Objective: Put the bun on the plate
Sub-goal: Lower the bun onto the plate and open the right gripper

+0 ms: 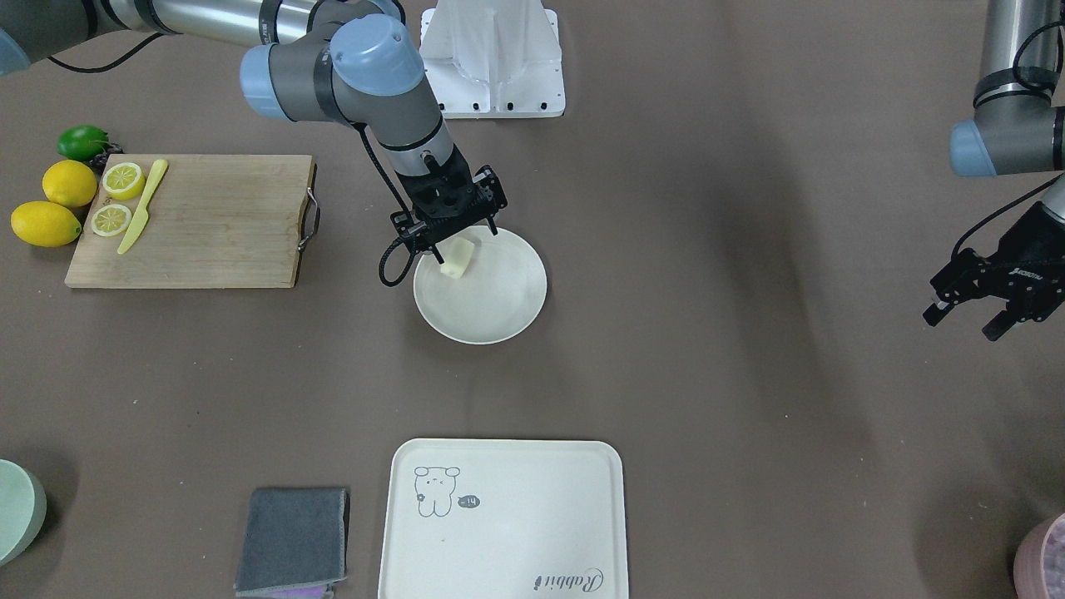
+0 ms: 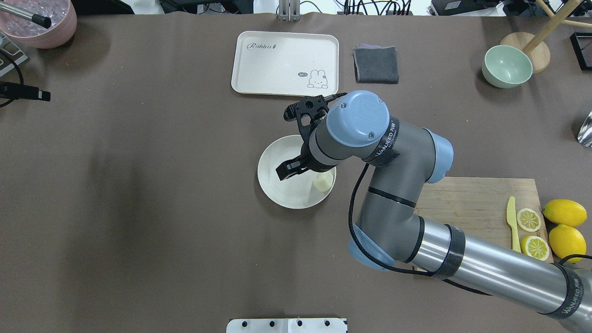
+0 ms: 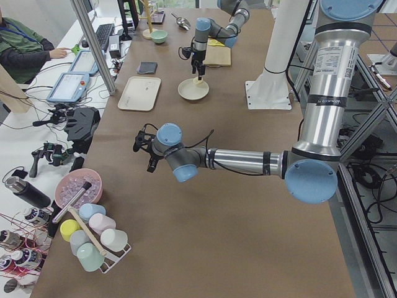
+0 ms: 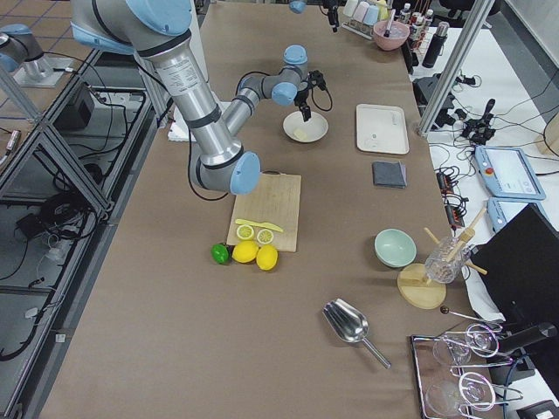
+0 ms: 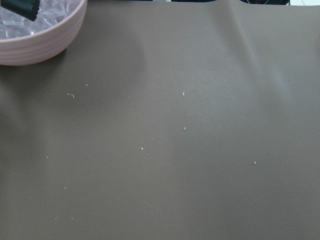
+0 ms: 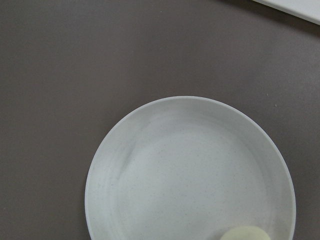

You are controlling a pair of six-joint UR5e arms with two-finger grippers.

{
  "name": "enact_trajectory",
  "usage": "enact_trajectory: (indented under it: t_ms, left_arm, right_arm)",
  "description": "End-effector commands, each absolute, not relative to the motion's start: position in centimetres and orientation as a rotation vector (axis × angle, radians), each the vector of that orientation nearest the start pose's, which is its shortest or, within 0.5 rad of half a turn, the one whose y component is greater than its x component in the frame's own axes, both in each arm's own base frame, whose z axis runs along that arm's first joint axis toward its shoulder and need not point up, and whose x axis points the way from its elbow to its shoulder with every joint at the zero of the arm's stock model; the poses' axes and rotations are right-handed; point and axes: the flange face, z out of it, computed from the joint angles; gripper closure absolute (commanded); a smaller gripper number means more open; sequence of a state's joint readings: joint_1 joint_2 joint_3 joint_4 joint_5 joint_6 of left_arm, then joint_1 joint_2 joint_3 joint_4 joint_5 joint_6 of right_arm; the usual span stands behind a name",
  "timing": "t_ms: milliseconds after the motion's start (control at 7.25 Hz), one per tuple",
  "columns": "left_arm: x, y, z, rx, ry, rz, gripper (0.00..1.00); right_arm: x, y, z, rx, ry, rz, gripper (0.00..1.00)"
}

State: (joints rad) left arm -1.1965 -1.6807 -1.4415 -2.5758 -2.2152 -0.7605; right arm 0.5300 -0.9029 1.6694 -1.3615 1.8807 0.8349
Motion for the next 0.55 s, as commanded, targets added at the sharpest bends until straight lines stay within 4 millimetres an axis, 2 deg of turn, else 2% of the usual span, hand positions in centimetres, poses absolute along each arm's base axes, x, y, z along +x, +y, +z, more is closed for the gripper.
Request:
enact_trajectory:
  t_ms: [0, 138, 276, 414]
  left_arm:
    - [13.7, -54.7, 55.1, 0.482, 1.009, -0.023, 0.02]
    - [13.4, -55.1, 55.0, 0.48, 1.006, -0.031, 0.02]
    - [11.2, -55.4, 55.5, 0.485, 0.992, -0.072, 0.02]
    - [8.2, -56.7, 55.3, 0.432, 0.985, -0.131, 0.02]
  right_arm:
    - [-50.6, -46.3, 19.4, 0.354, -0.954, -0.295, 0.0]
    - [-47.2, -49.4, 20.4, 0.341, -0.946, -0.258, 0.0]
    - [-42.6, -52.7, 22.3, 0.331, -0.939, -0.217, 0.0]
    - [-37.7, -55.1, 26.2, 0.342, -0.903, -0.247, 0.0]
